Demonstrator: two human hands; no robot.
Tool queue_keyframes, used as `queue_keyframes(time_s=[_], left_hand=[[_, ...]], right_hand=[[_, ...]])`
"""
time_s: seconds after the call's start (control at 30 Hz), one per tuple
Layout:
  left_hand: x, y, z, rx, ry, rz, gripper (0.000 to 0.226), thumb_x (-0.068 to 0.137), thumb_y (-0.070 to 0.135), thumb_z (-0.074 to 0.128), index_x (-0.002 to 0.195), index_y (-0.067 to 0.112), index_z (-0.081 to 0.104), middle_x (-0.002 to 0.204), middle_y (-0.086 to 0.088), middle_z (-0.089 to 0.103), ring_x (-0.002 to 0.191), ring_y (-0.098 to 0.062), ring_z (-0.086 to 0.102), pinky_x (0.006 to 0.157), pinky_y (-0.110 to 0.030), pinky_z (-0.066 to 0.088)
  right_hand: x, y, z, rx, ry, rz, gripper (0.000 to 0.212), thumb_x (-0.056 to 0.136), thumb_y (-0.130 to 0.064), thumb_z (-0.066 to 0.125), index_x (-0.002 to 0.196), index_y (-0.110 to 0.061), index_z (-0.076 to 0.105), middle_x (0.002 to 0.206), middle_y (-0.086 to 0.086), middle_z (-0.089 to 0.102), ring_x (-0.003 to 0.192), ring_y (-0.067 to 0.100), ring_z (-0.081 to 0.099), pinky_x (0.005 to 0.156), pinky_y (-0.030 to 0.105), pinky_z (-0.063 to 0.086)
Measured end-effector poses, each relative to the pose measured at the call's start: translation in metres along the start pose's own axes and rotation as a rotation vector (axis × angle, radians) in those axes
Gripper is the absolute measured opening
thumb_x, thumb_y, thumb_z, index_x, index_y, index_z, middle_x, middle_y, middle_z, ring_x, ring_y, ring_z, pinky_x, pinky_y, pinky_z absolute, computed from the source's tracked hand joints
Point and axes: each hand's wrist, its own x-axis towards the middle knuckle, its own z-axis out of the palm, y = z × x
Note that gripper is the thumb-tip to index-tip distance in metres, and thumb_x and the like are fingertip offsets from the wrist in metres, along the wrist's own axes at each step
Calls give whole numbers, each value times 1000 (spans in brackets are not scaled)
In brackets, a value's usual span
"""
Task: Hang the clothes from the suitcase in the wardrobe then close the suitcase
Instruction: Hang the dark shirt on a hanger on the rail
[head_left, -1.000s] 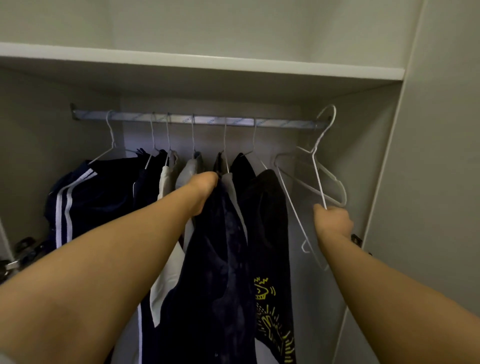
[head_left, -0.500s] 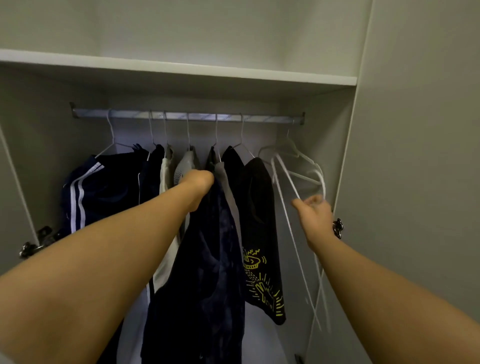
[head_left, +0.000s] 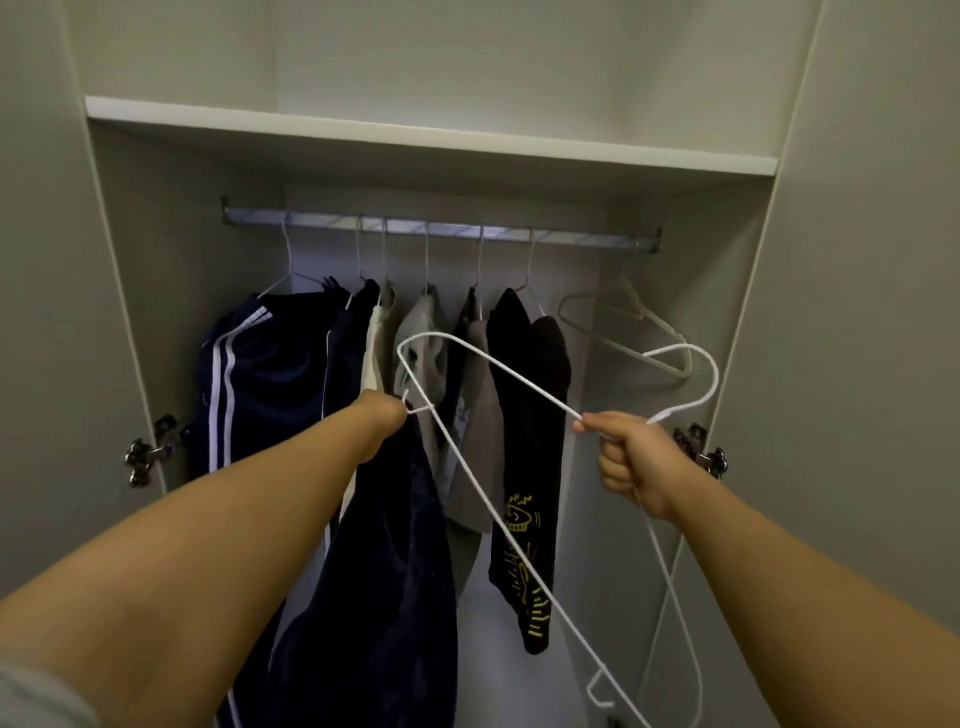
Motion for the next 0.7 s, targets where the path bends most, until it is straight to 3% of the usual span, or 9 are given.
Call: queue_keyframes(time_s=[0.1,0.27,0.43,0.7], left_hand=[[9,-11,-9,119,67,-65,53,98,22,47,143,-1,30,142,-21,40,126,-36,44,105,-38,39],[15,-18,-12,136,132,-72,47,98,24,45,138,1,36,136,-22,44,118,-37,48,99,-41,43],[9,-15,-8,146,272,-10,39,96,22,43,132,5,41,124,-24,51,106,-41,55,82,-40,47],[-29,16,24,575,219,450,26,94,23,43,116,13,52,116,-17,59,104,-37,56,75,-34,43]], right_hand=[[-2,1,-4,-125,-87,77,23,95,-11,47,75,-6,58,30,-8,22,24,5,17,34,8,15],[-3,-5,-9,-221,-123,83,22,94,-10,50,75,-6,60,32,-7,23,26,6,18,34,12,15],[-1,-12,-13,-265,-136,72,21,93,-10,52,75,-6,63,33,-6,24,27,7,18,35,13,15],[3,1,13,-312,-166,62,22,91,-11,55,70,-8,60,32,-6,23,27,7,17,38,11,14]])
